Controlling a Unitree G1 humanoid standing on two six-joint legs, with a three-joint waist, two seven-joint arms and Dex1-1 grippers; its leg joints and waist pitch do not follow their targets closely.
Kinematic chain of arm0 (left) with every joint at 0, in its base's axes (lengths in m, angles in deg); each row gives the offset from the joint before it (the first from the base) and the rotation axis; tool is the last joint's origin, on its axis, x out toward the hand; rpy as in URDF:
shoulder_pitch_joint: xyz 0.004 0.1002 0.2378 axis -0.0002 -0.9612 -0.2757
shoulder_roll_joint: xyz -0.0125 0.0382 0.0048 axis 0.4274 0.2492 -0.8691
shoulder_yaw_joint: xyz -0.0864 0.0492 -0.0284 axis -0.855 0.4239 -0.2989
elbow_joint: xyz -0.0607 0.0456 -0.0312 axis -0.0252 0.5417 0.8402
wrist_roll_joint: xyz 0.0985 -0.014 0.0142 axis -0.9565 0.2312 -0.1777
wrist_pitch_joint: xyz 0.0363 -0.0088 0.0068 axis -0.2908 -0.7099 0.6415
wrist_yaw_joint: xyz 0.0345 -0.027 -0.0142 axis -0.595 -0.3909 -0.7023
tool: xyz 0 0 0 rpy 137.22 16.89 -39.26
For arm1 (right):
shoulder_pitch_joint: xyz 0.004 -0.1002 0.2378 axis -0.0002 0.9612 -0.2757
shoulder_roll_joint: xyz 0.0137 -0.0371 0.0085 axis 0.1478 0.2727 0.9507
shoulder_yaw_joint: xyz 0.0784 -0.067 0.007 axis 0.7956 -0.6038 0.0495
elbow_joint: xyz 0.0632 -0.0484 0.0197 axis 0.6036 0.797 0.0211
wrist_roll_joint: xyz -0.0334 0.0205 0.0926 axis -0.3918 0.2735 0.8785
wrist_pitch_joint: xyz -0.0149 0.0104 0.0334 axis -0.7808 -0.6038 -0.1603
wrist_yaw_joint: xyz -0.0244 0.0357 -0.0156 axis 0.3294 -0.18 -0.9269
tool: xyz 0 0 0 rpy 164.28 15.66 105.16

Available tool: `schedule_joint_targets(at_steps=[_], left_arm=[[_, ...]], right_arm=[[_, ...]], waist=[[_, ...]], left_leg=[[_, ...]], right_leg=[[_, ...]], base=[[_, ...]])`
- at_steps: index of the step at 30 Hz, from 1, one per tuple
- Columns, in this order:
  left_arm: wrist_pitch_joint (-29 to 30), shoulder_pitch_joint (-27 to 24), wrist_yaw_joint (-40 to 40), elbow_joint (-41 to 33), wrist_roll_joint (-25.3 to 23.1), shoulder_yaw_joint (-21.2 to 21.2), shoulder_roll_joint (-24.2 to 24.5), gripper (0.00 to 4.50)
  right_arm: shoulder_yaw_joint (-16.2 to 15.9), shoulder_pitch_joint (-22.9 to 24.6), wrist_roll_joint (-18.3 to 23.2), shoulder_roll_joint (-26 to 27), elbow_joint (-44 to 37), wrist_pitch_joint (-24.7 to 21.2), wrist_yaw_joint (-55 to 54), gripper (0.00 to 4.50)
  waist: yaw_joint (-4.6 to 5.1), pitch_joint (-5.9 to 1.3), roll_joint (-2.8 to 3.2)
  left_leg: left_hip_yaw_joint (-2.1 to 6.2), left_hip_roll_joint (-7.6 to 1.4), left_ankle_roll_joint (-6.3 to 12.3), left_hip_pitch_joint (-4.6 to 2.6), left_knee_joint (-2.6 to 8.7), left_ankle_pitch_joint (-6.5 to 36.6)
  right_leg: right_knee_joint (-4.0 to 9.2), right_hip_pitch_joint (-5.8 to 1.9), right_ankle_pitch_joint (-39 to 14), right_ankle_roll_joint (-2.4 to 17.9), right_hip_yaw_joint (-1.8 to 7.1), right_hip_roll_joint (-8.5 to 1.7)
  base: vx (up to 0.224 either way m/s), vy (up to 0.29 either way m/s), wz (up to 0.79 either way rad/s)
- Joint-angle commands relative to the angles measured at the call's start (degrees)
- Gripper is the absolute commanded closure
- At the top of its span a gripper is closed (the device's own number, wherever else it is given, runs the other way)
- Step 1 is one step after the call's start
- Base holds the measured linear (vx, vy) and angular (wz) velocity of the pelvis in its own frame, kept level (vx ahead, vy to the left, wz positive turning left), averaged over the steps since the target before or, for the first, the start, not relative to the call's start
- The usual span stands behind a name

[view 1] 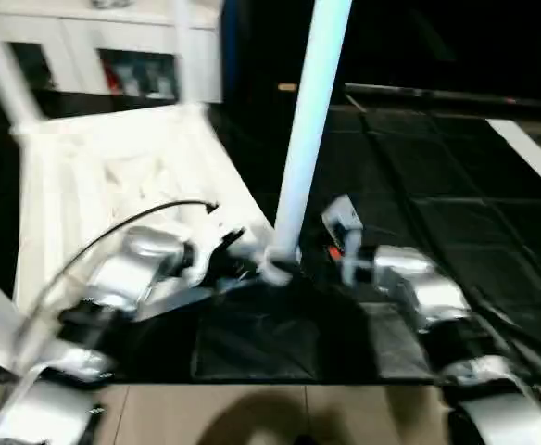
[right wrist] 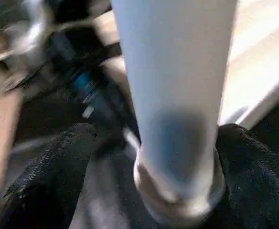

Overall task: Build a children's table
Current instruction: Rotate leg to tighten

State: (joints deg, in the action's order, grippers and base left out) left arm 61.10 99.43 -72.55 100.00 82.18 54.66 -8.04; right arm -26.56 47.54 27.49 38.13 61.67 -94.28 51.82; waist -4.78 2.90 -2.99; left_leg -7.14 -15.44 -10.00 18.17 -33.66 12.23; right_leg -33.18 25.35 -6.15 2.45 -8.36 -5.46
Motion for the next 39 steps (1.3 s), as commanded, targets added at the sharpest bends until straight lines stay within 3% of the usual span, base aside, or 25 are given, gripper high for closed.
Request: schedule_joint_targets(at_steps=[1,3,4,6,7,11,16,17,19,26,33,39], left_arm=[[-1.71,-0.09,-4.79,-2.23,0.88,2.4,0.04,4.5],[-2.32,-0.22,-7.29,-2.79,0.89,3.55,1.36,4.5],[-2.96,-0.33,-8.72,-3.01,0.72,4.31,2.12,4.5],[-3.84,-0.65,-11.35,-3.75,0.81,5.35,3.27,4.5],[-3.97,-0.71,-11.78,-3.92,0.9,5.47,3.41,4.5],[-4.53,-1.11,-14.59,-5.24,1.63,6.25,4.26,4.5],[-5.22,-1.41,-15.86,-6.39,1.32,7.3,4.64,4.5],[-5.39,-1.51,-15.95,-6.53,1.27,7.52,4.62,4.5],[-5.57,-1.58,-16.04,-6.67,1.25,7.75,4.63,4.5],[-6.07,-1.62,-16.06,-6.79,1.0,7.99,4.62,4.5],[-6.45,-1.51,-15.58,-6.42,0.97,8.09,4.66,4.5],[-6.62,-1.42,-15.22,-6.0,0.87,7.99,4.49,4.5]], right_arm=[[-1.0,-0.33,-0.03,-1.31,-1.25,-0.15,3.79,0.07],[-1.98,-0.81,-0.43,-2.53,-1.1,0.27,6.47,0.07],[-2.78,-1.0,-0.44,-3.12,-1.28,0.7,8.39,0.07],[-3.83,-1.22,-0.14,-3.76,-1.59,0.86,11.39,0.07],[-3.95,-1.26,-0.07,-3.8,-1.59,0.84,11.8,0.07],[-4.87,-1.68,0.48,-4.03,-1.29,0.61,14.49,0.07],[-5.01,-3.21,0.7,-2.66,1.52,1.2,15.74,0.51],[-4.97,-3.54,0.61,-2.2,2.35,1.78,15.44,0.6],[-4.93,-3.82,0.56,-1.82,3.03,2.26,15.21,0.78],[-5.07,-4.09,1.29,-0.74,3.33,1.65,16.54,1.36],[-5.35,-4.37,1.66,-0.26,3.79,1.12,18.24,2.08],[-5.39,-4.18,1.81,-0.27,3.36,0.5,18.83,2.38]], waist=[[-0.04,-3.94,0.69],[-0.54,-3.94,0.6],[-0.49,-3.92,0.25],[-0.71,-3.91,0.32],[-0.78,-3.84,-0.04],[-1.11,-3.89,0.06],[-1.42,-3.81,-0.05],[-1.41,-3.85,-0.41],[-1.51,-3.88,-0.1],[-1.41,-3.88,-0.45],[-1.4,-3.92,-0.36],[-1.41,-3.9,-0.35]], left_leg=[[-2.89,2.36,4.03,1.05,3.93,10.5],[-2.98,2.41,3.43,0.76,3.93,10.84],[-3.0,2.39,3.53,0.89,3.97,10.97],[-2.98,2.38,3.37,0.99,3.98,10.7],[-3.0,2.37,3.26,1.17,4.02,10.37],[-3.02,2.29,2.94,0.99,4.04,10.01],[-3.26,2.32,2.53,0.97,4.02,10.57],[-3.28,2.36,2.45,1.02,3.98,10.57],[-3.22,2.33,2.22,1.06,4.03,10.24],[-3.14,2.45,1.9,1.31,3.9,10.89],[-3.13,2.4,1.8,1.34,3.92,10.54],[-3.14,2.44,1.72,1.33,3.92,10.67]], right_leg=[[3.16,-4.65,-21.52,9.12,2.61,-1.77],[3.18,-4.44,-22.39,8.81,2.69,-1.67],[3.19,-4.52,-22.79,8.6,2.69,-1.62],[3.19,-4.58,-23.4,8.23,2.8,-1.7],[3.19,-4.62,-24.05,7.75,2.91,-1.69],[3.12,-4.46,-23.91,7.74,3.09,-1.68],[2.85,-4.24,-23.94,8.06,3.48,-1.47],[2.85,-4.28,-24.51,7.77,3.52,-1.53],[2.81,-4.27,-24.41,7.62,3.6,-1.59],[2.62,-4.38,-25.3,7.09,3.7,-1.54],[2.57,-4.38,-24.85,7.22,3.71,-1.54],[2.62,-4.41,-25.14,7.09,3.72,-1.54]], base=[[0.0,0.0,0.0],[0.0,0.0,0.0],[0.0,0.0,0.0],[0.0,0.0,0.0],[0.0,0.0,0.0],[0.0,0.0,0.0],[0.0,0.0,0.0],[0.0,0.0,0.0],[0.0,0.0,0.0],[0.0,0.0,0.0],[0.0,0.0,0.0],[0.0,0.0,0.0]])
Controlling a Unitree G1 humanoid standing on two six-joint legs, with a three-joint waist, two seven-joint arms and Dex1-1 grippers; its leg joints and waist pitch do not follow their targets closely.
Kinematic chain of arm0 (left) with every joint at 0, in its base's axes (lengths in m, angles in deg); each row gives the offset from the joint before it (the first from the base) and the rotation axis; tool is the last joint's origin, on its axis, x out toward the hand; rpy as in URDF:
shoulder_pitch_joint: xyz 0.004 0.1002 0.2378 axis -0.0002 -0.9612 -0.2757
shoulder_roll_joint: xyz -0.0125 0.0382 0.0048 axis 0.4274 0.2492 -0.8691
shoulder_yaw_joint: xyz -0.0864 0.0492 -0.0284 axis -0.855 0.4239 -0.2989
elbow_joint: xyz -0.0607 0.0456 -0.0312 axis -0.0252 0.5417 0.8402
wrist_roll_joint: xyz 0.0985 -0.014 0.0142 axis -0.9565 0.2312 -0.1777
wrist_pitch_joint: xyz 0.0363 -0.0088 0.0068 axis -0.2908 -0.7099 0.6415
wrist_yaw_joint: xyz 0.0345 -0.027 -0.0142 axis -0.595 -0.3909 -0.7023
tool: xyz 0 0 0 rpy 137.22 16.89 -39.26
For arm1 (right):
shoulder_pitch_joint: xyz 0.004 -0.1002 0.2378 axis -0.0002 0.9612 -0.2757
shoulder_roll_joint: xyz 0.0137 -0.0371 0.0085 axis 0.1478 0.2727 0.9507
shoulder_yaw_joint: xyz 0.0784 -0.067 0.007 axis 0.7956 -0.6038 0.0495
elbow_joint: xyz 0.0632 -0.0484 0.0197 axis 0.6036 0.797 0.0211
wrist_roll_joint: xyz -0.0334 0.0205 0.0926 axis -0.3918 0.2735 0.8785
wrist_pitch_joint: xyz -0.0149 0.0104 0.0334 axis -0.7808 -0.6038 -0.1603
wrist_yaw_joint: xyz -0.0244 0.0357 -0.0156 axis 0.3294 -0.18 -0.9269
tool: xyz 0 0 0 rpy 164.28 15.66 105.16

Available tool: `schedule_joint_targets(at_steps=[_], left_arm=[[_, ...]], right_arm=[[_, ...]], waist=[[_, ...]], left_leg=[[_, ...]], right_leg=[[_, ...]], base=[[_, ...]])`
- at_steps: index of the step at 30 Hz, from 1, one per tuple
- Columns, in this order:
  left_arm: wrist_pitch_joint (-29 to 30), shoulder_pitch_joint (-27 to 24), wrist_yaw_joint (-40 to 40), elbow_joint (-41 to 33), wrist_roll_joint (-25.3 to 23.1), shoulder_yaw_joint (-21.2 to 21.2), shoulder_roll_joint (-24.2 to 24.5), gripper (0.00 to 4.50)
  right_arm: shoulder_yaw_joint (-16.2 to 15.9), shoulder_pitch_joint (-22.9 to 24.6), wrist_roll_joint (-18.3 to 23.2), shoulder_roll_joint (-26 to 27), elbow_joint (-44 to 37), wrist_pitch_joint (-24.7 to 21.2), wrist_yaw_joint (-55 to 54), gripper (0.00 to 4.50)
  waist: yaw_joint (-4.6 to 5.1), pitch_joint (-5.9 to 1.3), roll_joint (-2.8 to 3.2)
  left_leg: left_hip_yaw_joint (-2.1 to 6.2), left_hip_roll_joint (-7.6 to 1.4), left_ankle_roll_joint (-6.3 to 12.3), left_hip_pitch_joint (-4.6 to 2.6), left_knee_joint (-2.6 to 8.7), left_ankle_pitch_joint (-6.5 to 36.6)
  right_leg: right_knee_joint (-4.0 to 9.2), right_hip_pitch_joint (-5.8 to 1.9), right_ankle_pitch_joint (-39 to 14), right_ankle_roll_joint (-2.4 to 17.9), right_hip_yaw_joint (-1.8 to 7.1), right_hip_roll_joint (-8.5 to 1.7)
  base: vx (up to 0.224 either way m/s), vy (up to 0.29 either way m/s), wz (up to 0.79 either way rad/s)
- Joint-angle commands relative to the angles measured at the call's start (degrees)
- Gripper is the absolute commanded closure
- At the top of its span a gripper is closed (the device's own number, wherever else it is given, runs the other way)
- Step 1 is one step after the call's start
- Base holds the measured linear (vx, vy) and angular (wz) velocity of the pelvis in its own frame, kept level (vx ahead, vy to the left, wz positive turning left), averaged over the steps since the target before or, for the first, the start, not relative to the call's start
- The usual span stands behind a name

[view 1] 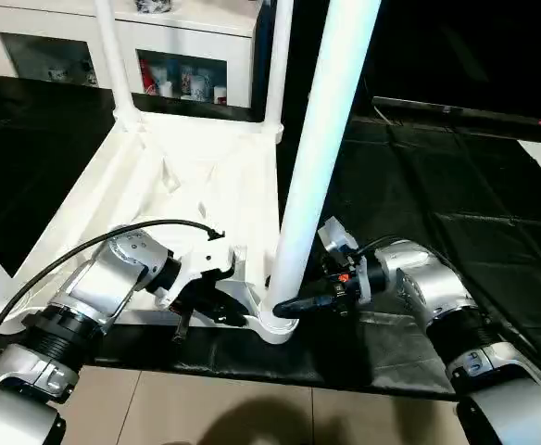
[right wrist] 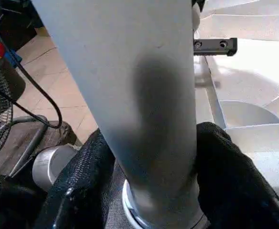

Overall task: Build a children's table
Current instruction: Rotate leg to tighten

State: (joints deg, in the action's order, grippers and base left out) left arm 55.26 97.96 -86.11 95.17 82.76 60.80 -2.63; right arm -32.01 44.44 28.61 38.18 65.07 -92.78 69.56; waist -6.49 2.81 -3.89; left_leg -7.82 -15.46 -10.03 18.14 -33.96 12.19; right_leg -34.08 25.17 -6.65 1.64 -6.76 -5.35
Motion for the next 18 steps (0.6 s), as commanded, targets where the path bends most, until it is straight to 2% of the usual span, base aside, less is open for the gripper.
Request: schedule_joint_targets(at_steps=[1,5,6,8,9,11,12,14,15,16,17,18], left_arm=[[-0.72,0.06,-1.41,-1.08,0.24,1.77,-0.99,4.5],[0.3,0.33,0.62,-0.26,0.09,1.07,-1.77,4.5],[2.22,0.85,4.4,0.99,0.09,-0.42,-3.46,4.5],[3.42,1.17,6.74,1.71,0.16,-1.41,-4.51,4.5],[4.16,1.4,8.23,2.15,0.25,-2.06,-5.21,4.5],[6.26,2.15,12.3,3.51,0.51,-3.89,-7.18,4.5],[7.8,2.93,16.75,4.91,0.54,-5.56,-9.46,4.5],[8.16,3.11,17.99,5.19,0.5,-5.96,-10.11,4.5],[9.55,3.43,20.85,5.44,0.75,-7.1,-11.75,4.5],[9.67,3.45,21.07,5.44,0.77,-7.2,-11.88,4.5],[11.14,3.72,24.32,5.5,0.92,-8.48,-13.69,4.5],[11.14,3.72,24.32,5.5,0.92,-8.48,-13.69,4.5]], right_arm=[[-0.02,-0.95,0.75,-0.34,-0.29,-1.27,1.25,2.38],[-0.21,-0.22,0.92,-0.08,-1.56,-2.35,0.54,2.4],[0.1,0.55,0.3,0.73,-2.69,-3.16,-3.27,2.4],[0.51,0.82,0.13,1.31,-3.12,-3.96,-5.63,2.4],[0.8,0.96,-0.02,1.73,-3.4,-4.32,-7.28,2.41],[1.86,1.27,-0.25,3.57,-3.99,-5.63,-12.55,2.42],[2.39,1.55,-1.82,6.07,-4.17,-6.65,-19.96,2.42],[2.38,1.66,-2.44,6.79,-4.25,-6.89,-22.08,2.44],[2.81,1.37,-3.98,8.7,-3.39,-7.58,-28.24,2.45],[2.86,1.33,-4.05,8.85,-3.32,-7.66,-28.72,2.47],[3.74,0.77,-4.92,10.94,-2.19,-8.58,-35.15,2.48],[3.74,0.77,-4.92,10.94,-2.19,-8.58,-35.15,2.51]], waist=[[0.33,-3.81,0.62],[0.32,-3.82,0.76],[0.35,-3.71,0.77],[0.3,-3.65,0.72],[0.46,-3.66,0.53],[0.78,-3.55,0.39],[0.9,-3.57,0.41],[1.76,-3.52,0.21],[2.3,-3.62,0.21],[2.92,-3.53,0.46],[3.63,-3.5,0.6],[4.0,-3.56,0.79]], left_leg=[[-2.44,2.44,1.73,1.36,4.24,10.71],[-2.43,2.44,1.6,1.29,4.23,10.87],[-2.52,2.52,1.57,1.19,4.21,11.14],[-2.58,2.63,1.29,0.9,4.13,11.58],[-2.49,2.83,1.25,1.24,4.11,11.96],[-2.56,3.18,0.97,1.25,3.85,12.11],[-2.49,3.28,0.77,1.29,3.8,12.11],[-2.36,3.66,0.24,1.6,3.52,12.76],[-2.07,3.78,0.43,2.3,3.46,13.26],[-2.0,3.89,0.46,1.96,3.21,14.16],[-1.84,3.99,0.87,1.81,2.99,15.58],[-1.77,3.93,1.04,1.7,2.94,16.08]], right_leg=[[3.52,-4.22,-24.77,7.86,2.12,-1.66],[3.54,-4.22,-24.31,8.01,2.1,-1.57],[3.67,-4.08,-24.75,7.79,2.11,-1.47],[3.9,-3.85,-25.86,7.42,2.07,-1.4],[4.07,-4.19,-27.95,6.41,1.9,-1.43],[4.79,-3.92,-31.8,4.0,1.59,-1.36],[4.86,-3.93,-32.68,3.45,1.43,-1.33],[5.52,-3.96,-36.17,1.06,0.72,-1.24],[5.87,-4.54,-38.0,-0.84,0.07,-1.37],[6.63,-4.03,-39.25,-1.86,-0.55,-1.37],[7.32,-4.01,-40.33,-2.78,-1.42,-1.22],[7.62,-4.1,-40.06,-2.95,-1.82,-1.23]], base=[[0.0,0.0,0.0],[0.0,0.0,0.0],[0.0,0.0,0.0],[0.0,0.0,0.0],[0.0,0.0,0.0],[0.0,0.0,0.0],[0.0,0.0,0.0],[0.0,0.0,0.0],[0.0,0.0,0.0],[0.0,0.0,0.0],[0.0,0.0,0.0],[0.0,0.0,0.0]])
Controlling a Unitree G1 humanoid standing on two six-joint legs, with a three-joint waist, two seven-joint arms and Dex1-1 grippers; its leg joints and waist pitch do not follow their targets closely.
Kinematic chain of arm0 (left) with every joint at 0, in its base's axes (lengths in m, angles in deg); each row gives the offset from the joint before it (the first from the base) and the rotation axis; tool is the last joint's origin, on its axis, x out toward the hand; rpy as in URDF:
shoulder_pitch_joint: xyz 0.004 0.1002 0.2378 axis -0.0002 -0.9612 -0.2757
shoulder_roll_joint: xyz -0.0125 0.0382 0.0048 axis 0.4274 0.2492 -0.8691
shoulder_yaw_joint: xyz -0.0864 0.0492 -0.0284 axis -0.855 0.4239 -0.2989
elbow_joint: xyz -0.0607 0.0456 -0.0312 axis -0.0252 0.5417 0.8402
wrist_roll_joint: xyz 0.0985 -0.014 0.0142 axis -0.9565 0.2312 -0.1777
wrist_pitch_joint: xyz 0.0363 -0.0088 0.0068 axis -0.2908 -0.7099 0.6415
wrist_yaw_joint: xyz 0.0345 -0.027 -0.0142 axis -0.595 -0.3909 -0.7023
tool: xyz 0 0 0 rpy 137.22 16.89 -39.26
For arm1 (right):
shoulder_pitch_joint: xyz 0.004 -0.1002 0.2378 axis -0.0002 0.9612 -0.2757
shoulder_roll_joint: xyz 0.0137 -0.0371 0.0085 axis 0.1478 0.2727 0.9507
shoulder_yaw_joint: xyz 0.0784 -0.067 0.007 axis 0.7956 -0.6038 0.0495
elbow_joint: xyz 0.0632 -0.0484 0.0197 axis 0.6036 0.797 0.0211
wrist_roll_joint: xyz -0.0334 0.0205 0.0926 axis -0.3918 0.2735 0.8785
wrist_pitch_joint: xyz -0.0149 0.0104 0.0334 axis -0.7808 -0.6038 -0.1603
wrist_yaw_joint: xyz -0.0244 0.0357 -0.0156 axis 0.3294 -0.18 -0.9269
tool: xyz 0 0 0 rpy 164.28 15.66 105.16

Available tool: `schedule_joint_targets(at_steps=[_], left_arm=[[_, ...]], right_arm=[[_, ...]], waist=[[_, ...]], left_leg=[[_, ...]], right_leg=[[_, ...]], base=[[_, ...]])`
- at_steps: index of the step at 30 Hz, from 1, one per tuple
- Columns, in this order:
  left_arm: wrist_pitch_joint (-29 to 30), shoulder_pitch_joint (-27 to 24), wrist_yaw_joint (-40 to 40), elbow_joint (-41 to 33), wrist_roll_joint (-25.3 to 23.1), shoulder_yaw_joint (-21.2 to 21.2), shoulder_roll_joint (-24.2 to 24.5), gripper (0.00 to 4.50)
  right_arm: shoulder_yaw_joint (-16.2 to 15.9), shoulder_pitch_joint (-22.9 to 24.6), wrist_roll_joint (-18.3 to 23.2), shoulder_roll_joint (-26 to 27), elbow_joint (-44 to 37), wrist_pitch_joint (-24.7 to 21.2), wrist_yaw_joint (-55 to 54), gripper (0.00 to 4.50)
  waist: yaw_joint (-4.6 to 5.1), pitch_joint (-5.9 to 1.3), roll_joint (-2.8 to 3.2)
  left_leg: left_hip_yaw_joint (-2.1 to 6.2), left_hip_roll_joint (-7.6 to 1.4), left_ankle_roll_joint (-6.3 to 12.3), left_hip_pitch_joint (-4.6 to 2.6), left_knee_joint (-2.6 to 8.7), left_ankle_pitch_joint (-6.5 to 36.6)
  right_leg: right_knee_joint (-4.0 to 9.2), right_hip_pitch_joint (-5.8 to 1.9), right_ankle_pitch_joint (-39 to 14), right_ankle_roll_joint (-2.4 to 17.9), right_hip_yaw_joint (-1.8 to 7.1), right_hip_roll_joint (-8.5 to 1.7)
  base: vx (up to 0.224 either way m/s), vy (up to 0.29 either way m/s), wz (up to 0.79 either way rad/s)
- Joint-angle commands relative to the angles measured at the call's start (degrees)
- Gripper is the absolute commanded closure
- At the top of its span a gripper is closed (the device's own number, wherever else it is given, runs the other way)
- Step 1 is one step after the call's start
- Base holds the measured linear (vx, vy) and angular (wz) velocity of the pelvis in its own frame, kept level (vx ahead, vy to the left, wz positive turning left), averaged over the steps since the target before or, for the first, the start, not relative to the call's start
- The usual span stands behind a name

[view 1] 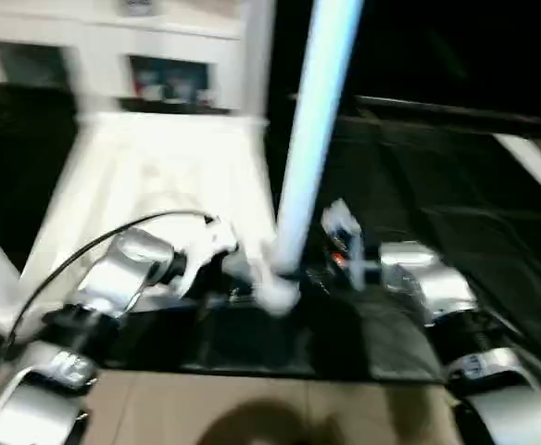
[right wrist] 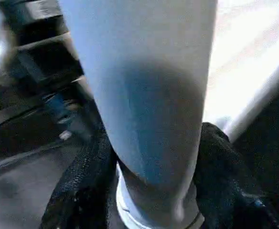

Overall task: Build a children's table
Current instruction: Rotate leg to tighten

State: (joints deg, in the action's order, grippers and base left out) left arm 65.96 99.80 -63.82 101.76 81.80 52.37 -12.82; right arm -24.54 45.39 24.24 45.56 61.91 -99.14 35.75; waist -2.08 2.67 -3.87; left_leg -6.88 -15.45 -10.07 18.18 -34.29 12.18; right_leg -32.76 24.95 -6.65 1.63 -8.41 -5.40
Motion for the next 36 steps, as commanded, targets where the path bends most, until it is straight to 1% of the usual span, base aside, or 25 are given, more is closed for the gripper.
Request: schedule_joint_targets(at_steps=[1,2,3,4,5,6,7,8,9,10,12,13,14,16,17,19,20,21,22,24,25,26,29,32,36], left_arm=[[1.78,2.25,7.25,-0.97,1.67,-1.73,-5.98,4.5],[1.78,2.25,7.25,-0.97,1.67,-1.73,-5.98,4.5],[2.9,2.53,12.21,-1.14,1.77,-3.89,-8.51,4.5],[3.44,2.64,14.27,-1.29,1.97,-4.92,-9.64,4.5],[3.7,2.69,15.58,-1.44,2.08,-5.54,-10.36,4.5],[3.86,2.67,16.53,-1.78,2.11,-5.9,-10.92,4.5],[4.04,2.6,17.0,-2.15,2.07,-5.98,-11.21,4.5],[4.05,2.57,17.09,-2.26,2.08,-6.01,-11.28,4.5],[4.03,2.47,17.18,-2.7,2.15,-5.99,-11.4,4.5],[3.97,2.41,16.88,-2.88,2.15,-5.86,-11.21,4.5],[3.68,2.23,16.0,-3.18,1.97,-5.55,-10.49,4.5],[3.52,2.12,15.7,-3.26,1.91,-5.48,-10.3,4.5],[3.23,1.88,14.77,-3.3,1.82,-5.29,-9.68,4.5],[2.49,1.47,13.17,-3.46,1.74,-4.83,-8.63,4.5],[2.32,1.33,12.82,-3.61,1.75,-4.67,-8.32,4.5],[1.62,0.7,10.83,-4.17,1.88,-4.28,-6.85,4.5],[1.07,0.52,10.12,-4.29,1.93,-4.19,-6.45,4.5],[1.05,0.3,9.32,-4.49,2.11,-4.2,-5.88,4.5],[0.36,-0.04,7.61,-4.81,2.3,-3.87,-4.95,4.5],[-0.03,-0.2,6.48,-4.98,2.42,-3.65,-4.37,4.5],[-0.39,-0.34,5.2,-5.08,2.34,-3.27,-3.5,4.5],[-1.22,-0.47,3.45,-5.09,2.27,-2.76,-2.54,4.5],[-2.71,-0.67,-0.93,-5.13,2.08,-1.28,-0.08,4.5],[-4.88,-1.22,-7.21,-5.82,2.18,0.89,3.12,4.5],[-6.88,-1.44,-13.98,-6.7,2.88,2.84,6.02,4.5]], right_arm=[[-2.51,-1.0,-1.1,6.19,2.32,-2.8,-8.26,2.52],[-2.51,-1.0,-1.1,6.19,2.32,-2.8,-8.26,2.54],[-1.55,-1.56,-1.87,8.16,2.9,-3.58,-13.56,2.54],[-1.06,-1.72,-2.18,8.99,2.95,-3.98,-15.52,2.54],[-0.84,-1.86,-2.33,9.47,3.05,-4.22,-16.51,2.54],[-0.68,-2.03,-2.34,9.82,3.18,-4.28,-17.0,2.54],[-0.57,-2.04,-2.2,10.02,3.15,-4.21,-17.13,2.54],[-0.56,-2.04,-2.14,10.02,3.1,-4.11,-17.07,2.54],[-0.13,-1.94,-1.56,10.08,2.74,-3.75,-16.79,2.21],[0.17,-1.8,-1.12,10.01,2.35,-3.63,-16.35,2.21],[-0.02,-1.38,-0.8,9.52,1.46,-2.98,-14.6,1.88],[-0.1,-1.26,-0.81,9.4,1.23,-2.95,-14.36,1.85],[-0.05,-0.96,-0.65,8.93,0.74,-2.55,-13.48,1.85],[0.21,-0.51,-0.21,8.23,-0.01,-1.89,-12.07,1.49],[0.24,-0.37,-0.01,8.02,-0.31,-1.78,-11.71,1.49],[0.06,0.38,1.0,6.51,-1.95,-2.16,-8.73,1.28],[0.11,0.57,1.29,6.07,-2.36,-2.47,-7.99,1.16],[0.12,0.85,1.6,5.23,-2.85,-2.62,-6.68,1.04],[-0.08,1.2,1.8,3.96,-3.37,-2.81,-4.85,0.97],[-0.19,1.38,1.85,3.14,-3.64,-2.87,-3.6,0.83],[-0.47,1.64,1.9,1.84,-3.91,-2.48,-1.4,0.83],[-0.69,1.8,1.95,0.52,-4.07,-2.13,0.85,0.71],[-1.2,2.1,2.54,-2.79,-4.69,-1.41,6.84,0.46],[-1.71,2.37,3.93,-6.07,-6.05,-2.14,12.96,0.19],[-3.35,2.23,5.17,-9.84,-6.75,-3.65,20.57,0.04]], waist=[[0.26,-3.52,1.13],[0.62,-3.5,1.47],[1.13,-3.65,2.37],[1.26,-3.5,2.53],[1.24,-3.25,2.59],[1.27,-3.06,2.42],[1.53,-2.77,1.89],[1.7,-2.8,1.62],[1.66,-3.09,1.43],[1.34,-3.47,1.6],[1.26,-3.53,1.74],[1.21,-3.49,1.78],[1.23,-3.5,1.75],[1.14,-3.73,1.72],[1.13,-3.76,1.58],[0.59,-4.02,1.36],[0.59,-4.02,1.36],[0.26,-3.93,1.08],[-0.17,-4.0,1.15],[-0.61,-4.12,1.24],[-0.89,-4.23,1.27],[-1.17,-4.08,1.27],[-1.61,-3.9,1.26],[-1.99,-3.84,1.25],[-2.82,-3.74,1.24]], left_leg=[[-2.21,3.63,1.52,2.12,3.51,17.11],[-2.02,3.25,1.49,2.15,3.74,17.71],[-1.1,1.56,2.16,2.1,4.84,20.9],[-0.77,0.65,2.53,2.21,5.48,22.61],[-0.48,-0.54,3.3,1.53,6.36,26.08],[-0.64,-0.26,3.47,0.97,6.35,27.28],[-1.43,1.47,3.19,-0.1,5.23,27.38],[-1.8,2.37,3.04,-0.37,4.51,26.03],[-2.19,3.38,2.98,-0.12,3.75,22.23],[-2.24,3.35,3.18,0.49,3.92,18.96],[-2.13,2.81,3.11,0.97,4.5,16.53],[-2.15,2.58,2.96,0.96,4.68,16.06],[-2.16,2.55,2.95,1.01,4.73,15.83],[-2.24,2.52,3.07,1.29,4.81,13.96],[-2.33,2.64,3.19,1.44,4.74,13.46],[-2.69,2.77,3.88,1.59,4.52,10.29],[-2.69,2.77,3.88,1.59,4.52,10.29],[-2.94,3.0,4.12,1.71,4.33,9.7],[-3.06,3.06,4.35,1.47,4.22,9.35],[-3.07,3.05,4.32,2.03,4.16,7.49],[-3.06,2.97,4.15,2.13,4.18,6.07],[-3.07,2.86,4.12,1.9,4.22,6.46],[-3.11,2.74,3.97,1.74,4.3,8.6],[-3.16,2.69,3.92,1.28,4.34,9.93],[-3.31,2.55,3.53,1.23,4.4,10.27]], right_leg=[[6.72,-4.71,-39.08,-3.38,-1.26,-1.34],[6.89,-4.96,-38.22,-3.28,-1.56,-1.45],[6.54,-6.36,-32.83,-2.03,-2.26,-1.89],[5.62,-6.73,-29.91,-0.98,-1.9,-2.0],[4.33,-6.75,-24.62,1.49,-0.93,-2.15],[4.62,-6.26,-24.66,2.31,-0.71,-2.27],[6.31,-4.98,-29.78,2.27,-1.26,-2.41],[7.11,-4.57,-32.85,1.46,-1.8,-2.4],[7.81,-4.66,-35.9,-0.18,-2.41,-2.43],[7.44,-5.14,-34.44,-0.27,-2.16,-2.59],[6.47,-5.24,-30.18,1.68,-1.69,-2.68],[5.95,-5.06,-28.04,3.08,-1.28,-2.58],[5.71,-5.05,-27.15,3.75,-1.1,-2.56],[4.88,-5.17,-24.27,5.67,-0.45,-2.65],[4.72,-5.21,-23.96,5.86,-0.34,-2.54],[4.01,-4.98,-22.21,7.01,0.3,-2.38],[4.01,-4.98,-22.21,7.01,0.3,-2.38],[3.85,-4.7,-22.54,6.9,0.7,-2.11],[3.71,-4.44,-23.2,6.96,0.97,-2.02],[3.25,-4.7,-22.47,6.79,1.25,-2.04],[3.05,-4.77,-21.34,6.79,1.31,-1.97],[3.15,-4.56,-21.48,6.72,1.26,-1.85],[3.36,-4.41,-23.41,6.42,1.27,-1.82],[3.61,-4.07,-24.52,6.23,1.36,-1.78],[3.39,-3.96,-24.84,6.61,1.87,-1.7]], base=[[-0.027,0.031,-0.18],[-0.027,0.044,-0.22],[-0.027,0.044,-0.22],[0.0,0.0,0.0],[0.0,0.0,0.0],[0.0,0.0,0.0],[0.0,0.0,0.0],[0.0,0.0,0.0],[0.0,0.0,0.0],[0.0,0.0,0.0],[0.0,0.0,0.0],[0.0,0.0,0.0],[0.0,0.0,0.0],[0.0,0.0,0.0],[0.0,0.0,0.0],[0.0,0.0,0.0],[0.0,0.0,0.0],[0.0,0.0,0.0],[0.0,0.0,0.0],[0.0,0.0,0.0],[0.0,0.0,0.0],[0.0,0.0,0.0],[0.0,0.0,0.0],[0.0,0.0,0.0],[0.0,0.0,0.0]])
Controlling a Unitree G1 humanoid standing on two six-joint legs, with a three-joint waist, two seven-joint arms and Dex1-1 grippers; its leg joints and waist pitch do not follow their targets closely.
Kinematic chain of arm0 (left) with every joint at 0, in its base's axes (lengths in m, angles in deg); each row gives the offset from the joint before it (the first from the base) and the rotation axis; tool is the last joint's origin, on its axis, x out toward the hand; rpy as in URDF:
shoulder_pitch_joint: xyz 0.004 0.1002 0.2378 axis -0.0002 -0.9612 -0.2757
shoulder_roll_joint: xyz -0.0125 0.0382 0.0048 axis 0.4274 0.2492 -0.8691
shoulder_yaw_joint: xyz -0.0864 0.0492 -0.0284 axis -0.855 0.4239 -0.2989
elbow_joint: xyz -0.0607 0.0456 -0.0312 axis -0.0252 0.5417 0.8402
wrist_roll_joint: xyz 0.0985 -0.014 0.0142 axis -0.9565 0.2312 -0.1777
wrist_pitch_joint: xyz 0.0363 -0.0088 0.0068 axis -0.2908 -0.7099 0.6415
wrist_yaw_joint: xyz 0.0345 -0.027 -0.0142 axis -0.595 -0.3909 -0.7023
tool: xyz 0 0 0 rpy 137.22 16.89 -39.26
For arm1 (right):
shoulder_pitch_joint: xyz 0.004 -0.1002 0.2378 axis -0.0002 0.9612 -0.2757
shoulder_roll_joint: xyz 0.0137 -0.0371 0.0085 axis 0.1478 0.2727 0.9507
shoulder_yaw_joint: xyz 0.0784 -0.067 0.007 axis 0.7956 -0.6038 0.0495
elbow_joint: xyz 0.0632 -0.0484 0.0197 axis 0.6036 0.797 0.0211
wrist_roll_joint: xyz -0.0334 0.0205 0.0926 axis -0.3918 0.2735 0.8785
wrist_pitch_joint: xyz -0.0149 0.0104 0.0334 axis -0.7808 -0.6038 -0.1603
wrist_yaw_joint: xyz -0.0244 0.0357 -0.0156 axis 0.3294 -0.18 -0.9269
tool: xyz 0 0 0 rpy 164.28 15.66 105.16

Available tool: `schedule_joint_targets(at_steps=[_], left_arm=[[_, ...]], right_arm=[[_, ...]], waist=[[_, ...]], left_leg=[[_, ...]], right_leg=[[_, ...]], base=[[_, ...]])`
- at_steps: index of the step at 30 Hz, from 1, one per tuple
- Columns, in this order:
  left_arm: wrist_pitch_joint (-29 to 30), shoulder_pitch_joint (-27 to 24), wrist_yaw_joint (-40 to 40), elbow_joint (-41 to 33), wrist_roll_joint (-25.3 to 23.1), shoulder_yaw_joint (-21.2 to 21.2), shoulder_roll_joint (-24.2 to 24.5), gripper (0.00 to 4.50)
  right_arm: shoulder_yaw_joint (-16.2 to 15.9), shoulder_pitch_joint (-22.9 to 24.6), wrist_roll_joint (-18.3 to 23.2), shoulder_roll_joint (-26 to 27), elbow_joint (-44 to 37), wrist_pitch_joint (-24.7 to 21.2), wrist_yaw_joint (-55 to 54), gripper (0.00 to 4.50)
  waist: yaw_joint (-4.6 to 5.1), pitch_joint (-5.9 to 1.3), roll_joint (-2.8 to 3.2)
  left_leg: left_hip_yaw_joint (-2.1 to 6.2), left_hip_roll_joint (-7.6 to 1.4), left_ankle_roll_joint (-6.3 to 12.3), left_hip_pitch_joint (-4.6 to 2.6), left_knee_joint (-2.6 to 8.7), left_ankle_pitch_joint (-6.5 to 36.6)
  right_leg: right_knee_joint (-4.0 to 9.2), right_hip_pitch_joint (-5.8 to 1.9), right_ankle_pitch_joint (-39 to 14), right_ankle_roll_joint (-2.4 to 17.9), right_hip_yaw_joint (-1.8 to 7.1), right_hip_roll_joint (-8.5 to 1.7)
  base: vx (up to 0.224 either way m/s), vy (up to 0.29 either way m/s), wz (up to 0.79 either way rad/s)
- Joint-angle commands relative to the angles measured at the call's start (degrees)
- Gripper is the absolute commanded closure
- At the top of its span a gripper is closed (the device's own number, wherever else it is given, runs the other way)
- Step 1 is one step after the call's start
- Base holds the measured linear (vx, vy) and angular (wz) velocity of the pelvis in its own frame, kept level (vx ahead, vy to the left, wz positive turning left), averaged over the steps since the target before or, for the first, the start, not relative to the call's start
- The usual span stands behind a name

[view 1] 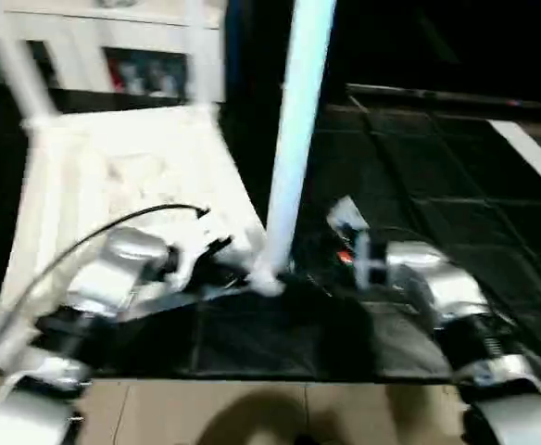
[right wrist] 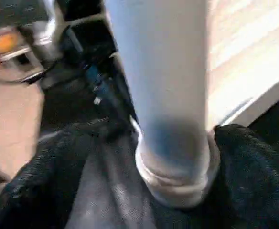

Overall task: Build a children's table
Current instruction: Rotate leg to tighten

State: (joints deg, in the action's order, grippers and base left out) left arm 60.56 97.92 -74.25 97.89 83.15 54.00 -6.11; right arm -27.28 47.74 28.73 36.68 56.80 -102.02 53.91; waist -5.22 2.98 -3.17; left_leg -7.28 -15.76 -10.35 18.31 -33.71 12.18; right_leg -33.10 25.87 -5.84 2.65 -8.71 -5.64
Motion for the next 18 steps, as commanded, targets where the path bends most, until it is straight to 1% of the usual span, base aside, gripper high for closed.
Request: schedule_joint_targets(at_steps=[1,2,4,7,8,11,13,14,15,18], left_arm=[[-1.54,0.46,-4.46,-2.93,1.75,1.52,-0.39,4.5],[-1.52,0.44,-5.31,-3.16,1.92,1.86,-0.12,4.5],[-1.67,0.43,-7.66,-3.67,2.29,2.89,0.67,4.5],[-2.51,0.53,-10.04,-3.85,2.11,4.42,1.56,4.5],[-2.78,0.57,-11.2,-3.98,2.0,5.17,1.94,4.5],[-2.92,0.51,-12.98,-4.3,1.94,6.05,2.48,4.5],[-2.93,0.43,-14.0,-4.5,1.85,6.44,2.79,4.5],[-2.86,0.38,-14.6,-4.66,1.8,6.71,2.98,4.5],[-2.8,0.36,-15.15,-4.84,1.74,6.96,3.16,4.5],[-2.94,0.26,-15.59,-5.09,1.63,7.32,3.44,4.5]], right_arm=[[-1.03,-0.14,0.81,-1.52,-1.74,-0.97,3.66,0.04],[-1.35,-0.17,0.85,-1.91,-1.78,-1.05,4.56,0.04],[-2.16,-0.31,0.75,-2.84,-1.73,-0.9,6.81,0.04],[-2.64,-0.88,0.37,-3.21,-0.82,0.3,7.77,0.04],[-2.92,-1.18,0.38,-3.41,-0.45,0.7,8.28,0.04],[-3.46,-1.5,0.17,-3.68,-0.13,1.32,9.42,0.04],[-3.96,-1.62,-0.07,-3.93,-0.09,1.59,10.28,0.04],[-4.37,-1.65,-0.19,-4.16,-0.1,1.73,11.1,0.04],[-4.68,-1.7,-0.31,-4.36,-0.09,2.01,11.8,0.04],[-5.3,-1.71,-0.6,-4.73,-0.12,2.63,12.96,0.04]], waist=[[0.07,-4.08,0.53],[-0.03,-4.09,0.53],[-0.29,-4.17,0.47],[-0.65,-4.29,0.36],[-0.81,-4.27,0.41],[-1.22,-4.29,0.37],[-1.29,-4.33,0.39],[-1.27,-4.25,0.27],[-1.3,-4.26,0.33],[-1.24,-4.25,0.13]], left_leg=[[-3.0,2.85,3.64,0.96,3.83,9.95],[-2.99,2.84,3.52,0.95,3.83,9.81],[-2.97,2.74,3.4,1.16,3.86,9.14],[-3.04,2.79,3.2,1.22,3.78,8.17],[-3.01,2.78,3.06,1.29,3.83,7.78],[-3.11,2.75,2.7,1.11,3.8,7.95],[-3.04,2.73,2.59,1.37,3.83,7.89],[-3.09,2.77,2.63,1.39,3.83,7.91],[-3.07,2.79,2.61,1.4,3.79,8.02],[-3.04,2.89,2.51,1.56,3.74,8.37]], right_leg=[[3.68,-4.8,-25.18,5.81,2.37,-1.34],[3.54,-4.79,-24.74,6.03,2.43,-1.3],[3.22,-4.98,-23.5,6.7,2.66,-1.32],[3.05,-5.01,-22.56,6.99,2.77,-1.3],[2.94,-5.08,-22.23,7.1,2.81,-1.32],[2.9,-4.92,-22.27,7.2,2.86,-1.26],[2.76,-5.14,-22.08,7.17,2.94,-1.3],[2.86,-5.1,-22.25,7.04,2.94,-1.25],[2.85,-5.11,-22.52,6.89,2.92,-1.22],[3.05,-5.21,-24.22,5.94,2.82,-1.24]], base=[[0.0,0.0,0.0],[0.0,0.0,0.0],[0.0,0.0,0.0],[0.0,0.0,0.0],[0.0,0.0,0.0],[0.0,0.0,0.0],[0.0,0.0,0.0],[0.0,0.0,0.0],[0.0,0.0,0.0],[0.0,0.0,0.0]])
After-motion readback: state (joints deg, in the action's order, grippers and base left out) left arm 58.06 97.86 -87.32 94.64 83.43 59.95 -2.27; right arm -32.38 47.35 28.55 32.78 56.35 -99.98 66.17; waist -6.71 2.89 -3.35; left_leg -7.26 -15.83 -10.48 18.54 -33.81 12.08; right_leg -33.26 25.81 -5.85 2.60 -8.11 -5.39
